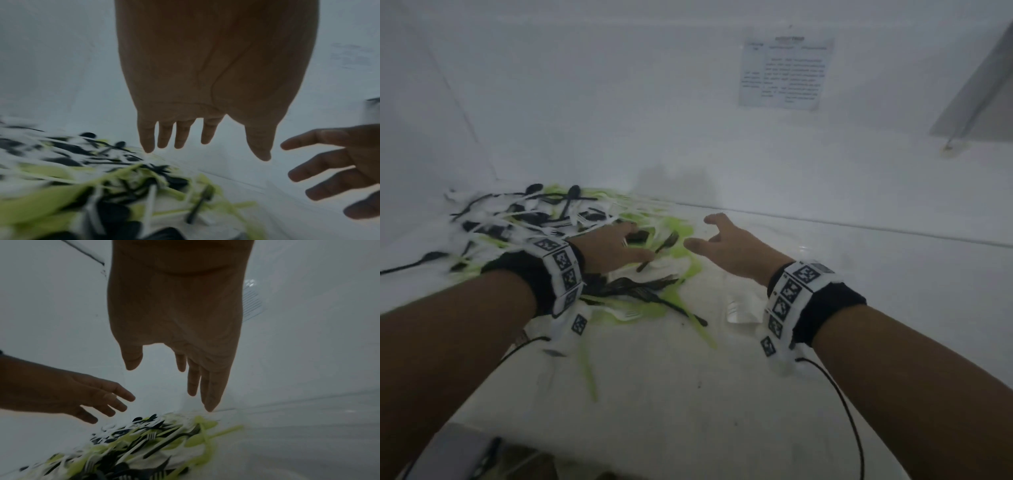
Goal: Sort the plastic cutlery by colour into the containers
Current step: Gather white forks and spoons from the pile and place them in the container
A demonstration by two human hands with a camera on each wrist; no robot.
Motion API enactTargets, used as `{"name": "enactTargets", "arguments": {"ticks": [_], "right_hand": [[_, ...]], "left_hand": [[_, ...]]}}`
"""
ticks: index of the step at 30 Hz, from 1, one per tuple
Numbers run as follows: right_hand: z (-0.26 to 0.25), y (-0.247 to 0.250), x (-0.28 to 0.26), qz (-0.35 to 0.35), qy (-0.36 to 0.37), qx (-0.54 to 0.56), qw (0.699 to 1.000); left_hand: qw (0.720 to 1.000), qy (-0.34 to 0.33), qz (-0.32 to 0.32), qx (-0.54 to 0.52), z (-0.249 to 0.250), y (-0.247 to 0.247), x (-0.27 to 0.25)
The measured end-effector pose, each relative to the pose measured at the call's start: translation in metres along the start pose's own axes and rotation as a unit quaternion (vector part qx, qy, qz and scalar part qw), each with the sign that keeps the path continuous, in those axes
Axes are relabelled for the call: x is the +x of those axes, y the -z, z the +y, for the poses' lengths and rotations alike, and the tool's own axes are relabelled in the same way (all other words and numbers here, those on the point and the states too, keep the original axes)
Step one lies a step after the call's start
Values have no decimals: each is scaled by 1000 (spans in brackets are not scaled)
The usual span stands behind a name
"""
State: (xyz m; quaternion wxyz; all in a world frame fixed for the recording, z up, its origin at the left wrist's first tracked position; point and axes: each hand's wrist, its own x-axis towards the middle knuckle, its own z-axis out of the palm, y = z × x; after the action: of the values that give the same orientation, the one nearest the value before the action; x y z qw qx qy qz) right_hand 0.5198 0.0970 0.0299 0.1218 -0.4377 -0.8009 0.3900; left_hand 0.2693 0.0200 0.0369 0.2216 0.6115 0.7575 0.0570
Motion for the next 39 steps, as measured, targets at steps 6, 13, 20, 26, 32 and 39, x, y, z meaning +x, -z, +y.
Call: {"name": "enactTargets", "arguments": {"ticks": [6,13,20,26,32,39], "right_hand": [[-46,-54,37,-77,-30,-9,997],[-74,-108,72,-76,-80,3,994],[-89,-150,89,-20,-50,-69,996],[-90,-192,96,-103,21,-222,969],[-76,-188,107,-45,-77,-313,946],[-59,-173,106,1,-71,-229,971]], "left_hand": [[997,66,37,5,-63,19,-30],[998,65,20,-9,-135,28,-29],[1000,18,-5,9,-190,38,-5],[997,-67,-34,18,-210,32,14],[981,-107,-35,159,-221,13,29],[974,-123,-90,167,-203,-5,29]]}}
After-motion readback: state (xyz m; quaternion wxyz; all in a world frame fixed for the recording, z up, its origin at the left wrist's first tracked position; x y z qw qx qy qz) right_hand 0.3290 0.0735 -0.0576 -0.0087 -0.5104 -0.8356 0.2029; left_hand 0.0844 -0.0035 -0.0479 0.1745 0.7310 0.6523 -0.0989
